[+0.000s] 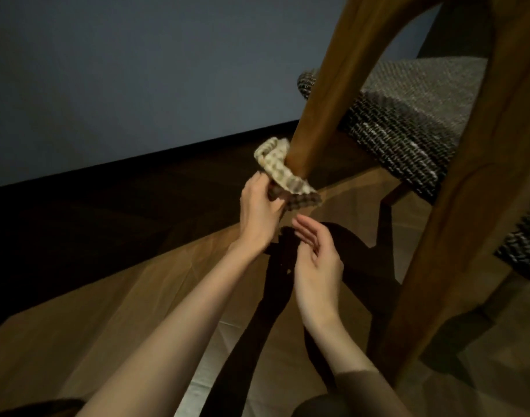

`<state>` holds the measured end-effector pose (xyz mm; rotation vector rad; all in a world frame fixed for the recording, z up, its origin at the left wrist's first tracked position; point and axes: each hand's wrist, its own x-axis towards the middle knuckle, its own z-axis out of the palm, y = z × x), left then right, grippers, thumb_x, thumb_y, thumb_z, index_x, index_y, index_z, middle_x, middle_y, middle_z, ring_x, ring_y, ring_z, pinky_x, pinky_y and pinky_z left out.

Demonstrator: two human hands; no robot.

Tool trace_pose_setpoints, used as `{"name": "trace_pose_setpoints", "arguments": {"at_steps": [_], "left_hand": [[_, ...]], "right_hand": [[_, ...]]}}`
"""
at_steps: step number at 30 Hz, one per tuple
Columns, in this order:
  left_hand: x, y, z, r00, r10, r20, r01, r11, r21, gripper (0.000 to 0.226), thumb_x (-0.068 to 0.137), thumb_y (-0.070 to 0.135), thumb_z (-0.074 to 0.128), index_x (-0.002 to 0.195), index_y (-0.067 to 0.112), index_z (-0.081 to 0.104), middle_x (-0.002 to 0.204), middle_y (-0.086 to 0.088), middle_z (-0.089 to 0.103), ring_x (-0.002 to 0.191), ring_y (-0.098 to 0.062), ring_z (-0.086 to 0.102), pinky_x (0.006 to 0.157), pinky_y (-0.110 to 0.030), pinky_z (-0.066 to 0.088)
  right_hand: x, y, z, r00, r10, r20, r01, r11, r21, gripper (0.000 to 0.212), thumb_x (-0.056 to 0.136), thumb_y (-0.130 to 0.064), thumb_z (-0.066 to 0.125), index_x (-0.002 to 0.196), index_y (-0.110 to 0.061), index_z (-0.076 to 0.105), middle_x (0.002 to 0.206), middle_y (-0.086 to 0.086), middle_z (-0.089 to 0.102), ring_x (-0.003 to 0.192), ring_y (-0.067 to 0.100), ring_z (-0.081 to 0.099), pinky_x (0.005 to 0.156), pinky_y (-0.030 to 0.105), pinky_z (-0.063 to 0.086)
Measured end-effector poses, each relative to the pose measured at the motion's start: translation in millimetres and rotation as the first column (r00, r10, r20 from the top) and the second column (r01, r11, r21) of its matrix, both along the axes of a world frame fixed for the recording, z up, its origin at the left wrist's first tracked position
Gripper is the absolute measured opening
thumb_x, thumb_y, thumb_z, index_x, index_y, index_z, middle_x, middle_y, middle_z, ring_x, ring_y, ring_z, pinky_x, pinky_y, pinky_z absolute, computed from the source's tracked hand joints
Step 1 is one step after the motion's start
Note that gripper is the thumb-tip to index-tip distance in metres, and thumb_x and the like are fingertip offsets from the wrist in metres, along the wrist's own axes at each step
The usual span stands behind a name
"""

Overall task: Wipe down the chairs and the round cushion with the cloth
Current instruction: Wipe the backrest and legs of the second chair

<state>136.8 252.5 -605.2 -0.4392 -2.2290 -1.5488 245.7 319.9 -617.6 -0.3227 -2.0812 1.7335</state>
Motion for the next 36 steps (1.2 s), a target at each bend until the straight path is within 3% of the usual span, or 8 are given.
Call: {"name": "trace_pose_setpoints", "arguments": {"at_steps": [11,17,21,24,27,30,33,36], "left_hand": [[47,34,145,0.978,-0.044,-0.206,0.045,0.999,0.002,0.046,0.092,0.016,0.059,0.136,0.010,0.048,0.138,-0.020,0.025,0.134,-0.028,0.024,0.108,-0.024,0.018],[72,47,185,0.987,-0.134,-0.083,0.144,0.982,0.126,0.044,0.101,0.023,0.042,0.144,0.024,0.036,0.153,-0.021,-0.002,0.145,-0.032,-0.006,0.113,-0.028,0.000],[98,52,187,0.954,-0.236,-0.184,0.249,0.967,0.051,0.039,0.101,0.012,0.039,0.140,0.010,0.043,0.141,-0.003,0.042,0.133,-0.013,0.038,0.113,-0.027,0.026],[118,62,183,0.923,-0.303,-0.237,0.310,0.951,-0.012,0.037,0.101,0.012,0.037,0.136,0.003,0.048,0.117,0.007,0.064,0.114,-0.004,0.055,0.104,-0.034,0.037],[133,72,168,0.912,-0.334,-0.238,0.344,0.939,0.001,0.039,0.102,0.015,0.035,0.138,0.004,0.043,0.126,-0.001,0.060,0.122,-0.016,0.051,0.104,-0.035,0.038],[142,79,147,0.941,-0.309,-0.138,0.314,0.949,0.015,0.035,0.102,0.016,0.034,0.128,0.000,0.051,0.098,-0.035,0.060,0.095,-0.046,0.051,0.075,-0.046,0.040],[151,75,117,0.944,-0.294,-0.148,0.283,0.955,-0.092,0.040,0.100,0.021,0.031,0.128,0.001,0.052,0.115,-0.016,0.062,0.114,-0.030,0.054,0.089,-0.027,0.040],[168,66,76,0.916,-0.360,-0.175,0.310,0.915,-0.259,0.042,0.096,0.015,0.034,0.133,0.002,0.049,0.130,0.002,0.045,0.132,-0.024,0.040,0.103,-0.009,0.022]], "right_hand": [[80,13,116,0.915,0.047,-0.401,0.056,0.969,0.241,0.030,0.095,-0.006,0.046,0.115,-0.024,0.060,0.105,-0.015,0.061,0.104,0.005,0.060,0.083,0.015,0.050],[109,49,147,0.870,-0.026,-0.492,0.235,0.900,0.367,0.029,0.092,0.000,0.050,0.113,-0.017,0.062,0.105,-0.009,0.061,0.101,0.003,0.057,0.083,0.009,0.043],[118,77,150,0.813,-0.169,-0.557,0.430,0.819,0.380,0.030,0.086,0.003,0.053,0.111,-0.011,0.062,0.110,-0.008,0.058,0.105,0.007,0.052,0.091,0.006,0.034],[119,92,147,0.860,-0.202,-0.468,0.397,0.841,0.368,0.033,0.088,0.002,0.054,0.118,-0.011,0.059,0.114,-0.003,0.058,0.106,0.011,0.055,0.092,0.009,0.038],[120,105,143,0.920,-0.178,-0.349,0.314,0.867,0.386,0.033,0.091,-0.003,0.053,0.122,-0.014,0.057,0.115,-0.002,0.061,0.104,0.010,0.057,0.092,0.017,0.042],[119,117,144,0.937,-0.160,-0.311,0.280,0.876,0.393,0.031,0.093,-0.004,0.051,0.122,-0.014,0.057,0.113,-0.004,0.062,0.105,0.011,0.059,0.094,0.027,0.047],[122,125,143,0.944,-0.127,-0.304,0.244,0.889,0.387,0.031,0.094,-0.002,0.048,0.122,-0.015,0.055,0.117,-0.003,0.062,0.109,0.010,0.060,0.095,0.039,0.050],[128,127,137,0.944,-0.118,-0.308,0.237,0.892,0.384,0.030,0.094,-0.004,0.049,0.121,-0.014,0.057,0.116,-0.003,0.062,0.108,0.006,0.059,0.095,0.035,0.049]]}}
